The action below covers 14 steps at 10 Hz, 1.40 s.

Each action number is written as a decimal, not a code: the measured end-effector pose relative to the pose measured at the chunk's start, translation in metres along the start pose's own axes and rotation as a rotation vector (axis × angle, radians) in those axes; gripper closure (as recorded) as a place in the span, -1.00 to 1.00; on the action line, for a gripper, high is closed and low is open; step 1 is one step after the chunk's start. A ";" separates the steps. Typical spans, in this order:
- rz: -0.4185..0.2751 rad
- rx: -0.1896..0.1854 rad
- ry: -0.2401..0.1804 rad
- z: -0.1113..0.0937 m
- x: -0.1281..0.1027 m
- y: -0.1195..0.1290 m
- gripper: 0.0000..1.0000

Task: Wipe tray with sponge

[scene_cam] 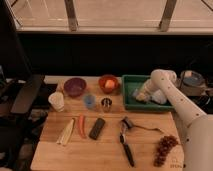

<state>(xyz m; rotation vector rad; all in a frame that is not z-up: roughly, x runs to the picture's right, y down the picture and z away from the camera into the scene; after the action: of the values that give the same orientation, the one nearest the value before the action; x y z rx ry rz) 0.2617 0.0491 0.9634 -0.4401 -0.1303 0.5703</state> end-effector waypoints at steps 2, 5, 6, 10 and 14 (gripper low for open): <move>0.008 0.053 0.001 -0.026 0.001 -0.009 1.00; 0.013 0.107 -0.003 -0.050 -0.003 -0.022 1.00; 0.016 0.107 -0.001 -0.049 -0.003 -0.026 1.00; -0.015 0.059 0.007 -0.012 -0.029 -0.040 1.00; -0.068 0.007 0.005 -0.002 -0.035 -0.013 1.00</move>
<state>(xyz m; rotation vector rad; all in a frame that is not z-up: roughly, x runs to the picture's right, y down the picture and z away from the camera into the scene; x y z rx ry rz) 0.2388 0.0197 0.9673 -0.4287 -0.1379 0.5027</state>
